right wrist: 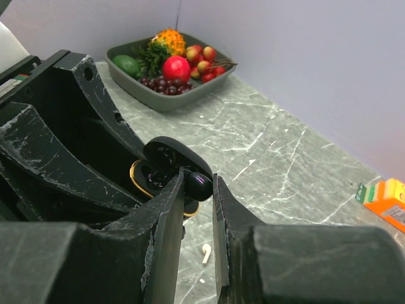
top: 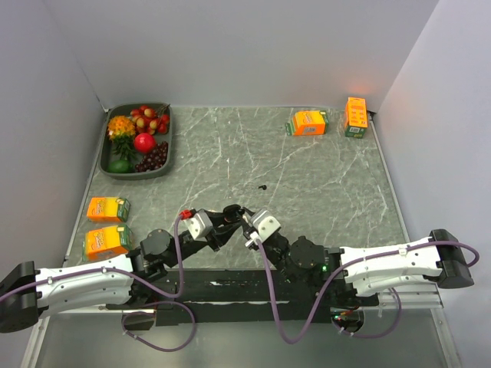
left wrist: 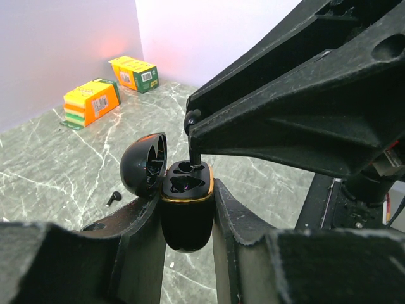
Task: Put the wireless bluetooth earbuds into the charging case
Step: Place the earbud in the charging case.
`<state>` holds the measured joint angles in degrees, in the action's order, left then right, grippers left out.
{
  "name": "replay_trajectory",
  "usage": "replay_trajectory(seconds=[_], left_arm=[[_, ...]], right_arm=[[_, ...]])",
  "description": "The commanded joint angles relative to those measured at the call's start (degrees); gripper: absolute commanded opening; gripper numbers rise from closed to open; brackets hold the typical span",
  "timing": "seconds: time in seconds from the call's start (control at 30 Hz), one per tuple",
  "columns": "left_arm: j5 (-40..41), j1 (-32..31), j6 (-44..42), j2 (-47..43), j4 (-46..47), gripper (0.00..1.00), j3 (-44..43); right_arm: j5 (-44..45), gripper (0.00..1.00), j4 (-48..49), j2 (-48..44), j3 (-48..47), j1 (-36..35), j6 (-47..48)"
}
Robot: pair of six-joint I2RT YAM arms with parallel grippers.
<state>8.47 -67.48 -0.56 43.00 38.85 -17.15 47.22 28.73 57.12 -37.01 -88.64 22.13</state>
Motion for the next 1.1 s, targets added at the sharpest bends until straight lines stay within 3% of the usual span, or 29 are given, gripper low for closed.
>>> replay_trajectory(seconds=[0.0, 1.07], left_arm=[[0.7, 0.0, 2.2, -0.3, 6.4, 0.01, -2.3], [-1.4, 0.0, 1.5, 0.8, 9.9, 0.01, -0.2]], right_arm=[[2.3, 0.0, 0.3, -1.4, 0.7, 0.0, 1.4], [-1.0, 0.0, 0.5, -0.9, -0.5, 0.1, -0.5]])
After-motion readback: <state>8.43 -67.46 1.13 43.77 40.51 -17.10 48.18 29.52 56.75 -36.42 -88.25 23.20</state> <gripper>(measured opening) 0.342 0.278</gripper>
